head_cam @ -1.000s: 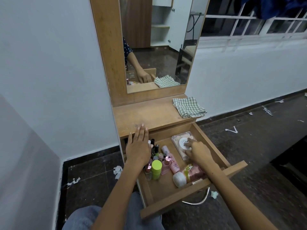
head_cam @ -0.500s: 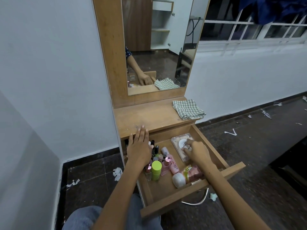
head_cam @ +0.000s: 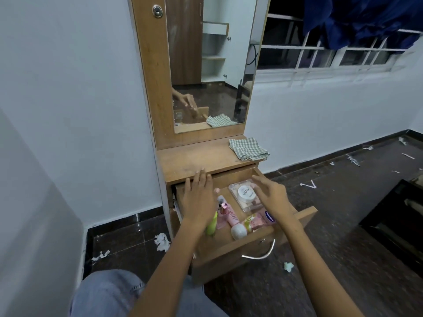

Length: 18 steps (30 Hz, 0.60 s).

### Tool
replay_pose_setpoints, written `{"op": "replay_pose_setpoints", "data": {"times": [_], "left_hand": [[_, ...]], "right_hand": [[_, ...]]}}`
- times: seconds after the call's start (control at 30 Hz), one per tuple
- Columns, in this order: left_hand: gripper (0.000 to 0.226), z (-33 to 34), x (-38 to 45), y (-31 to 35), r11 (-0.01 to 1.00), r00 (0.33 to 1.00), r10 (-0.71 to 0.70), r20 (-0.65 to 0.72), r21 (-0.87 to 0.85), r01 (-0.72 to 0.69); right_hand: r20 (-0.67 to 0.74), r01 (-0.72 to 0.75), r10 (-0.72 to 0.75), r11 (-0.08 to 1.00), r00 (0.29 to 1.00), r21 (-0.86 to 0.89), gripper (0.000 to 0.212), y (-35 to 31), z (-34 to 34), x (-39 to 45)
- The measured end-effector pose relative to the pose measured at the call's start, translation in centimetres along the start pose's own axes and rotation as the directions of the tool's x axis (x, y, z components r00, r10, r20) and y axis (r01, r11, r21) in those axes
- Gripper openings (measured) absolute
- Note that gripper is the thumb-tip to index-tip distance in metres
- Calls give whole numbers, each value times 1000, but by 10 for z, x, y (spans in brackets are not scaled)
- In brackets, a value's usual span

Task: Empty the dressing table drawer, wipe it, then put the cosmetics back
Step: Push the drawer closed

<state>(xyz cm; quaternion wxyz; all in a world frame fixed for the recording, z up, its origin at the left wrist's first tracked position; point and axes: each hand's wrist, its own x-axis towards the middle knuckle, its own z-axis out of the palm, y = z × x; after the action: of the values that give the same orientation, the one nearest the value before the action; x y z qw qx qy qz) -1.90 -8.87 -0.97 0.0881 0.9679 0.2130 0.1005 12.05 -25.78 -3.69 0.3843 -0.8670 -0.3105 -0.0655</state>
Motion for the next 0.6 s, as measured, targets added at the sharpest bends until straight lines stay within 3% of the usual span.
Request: {"op": "replay_pose_setpoints", "data": {"times": [0.17, 0.3, 0.37, 0.47, 0.6], "left_hand": [[62, 29, -91, 69, 982, 968, 81, -238, -148, -118], [76, 76, -151, 98, 978, 983, 81, -165, -175, -110], [77, 89, -172, 102, 992, 996, 64, -66, -104, -71], [74, 101, -181, 100, 998, 999, 34, 33, 48, -36], [74, 110, -173, 85, 989, 998, -27, 65, 149, 17]], "right_hand": [[-210, 117, -100, 991, 973, 69, 22, -16, -21, -89], [-367, 34, -59, 997, 928, -73, 34, 5, 5, -168], [-318, 16, -58, 991, 946, -132, 40, 25, 22, -198], [-73, 56, -74, 972, 995, -226, 52, 48, 43, -219], [99, 114, -89, 953, 991, -280, 60, 58, 56, -210]]}}
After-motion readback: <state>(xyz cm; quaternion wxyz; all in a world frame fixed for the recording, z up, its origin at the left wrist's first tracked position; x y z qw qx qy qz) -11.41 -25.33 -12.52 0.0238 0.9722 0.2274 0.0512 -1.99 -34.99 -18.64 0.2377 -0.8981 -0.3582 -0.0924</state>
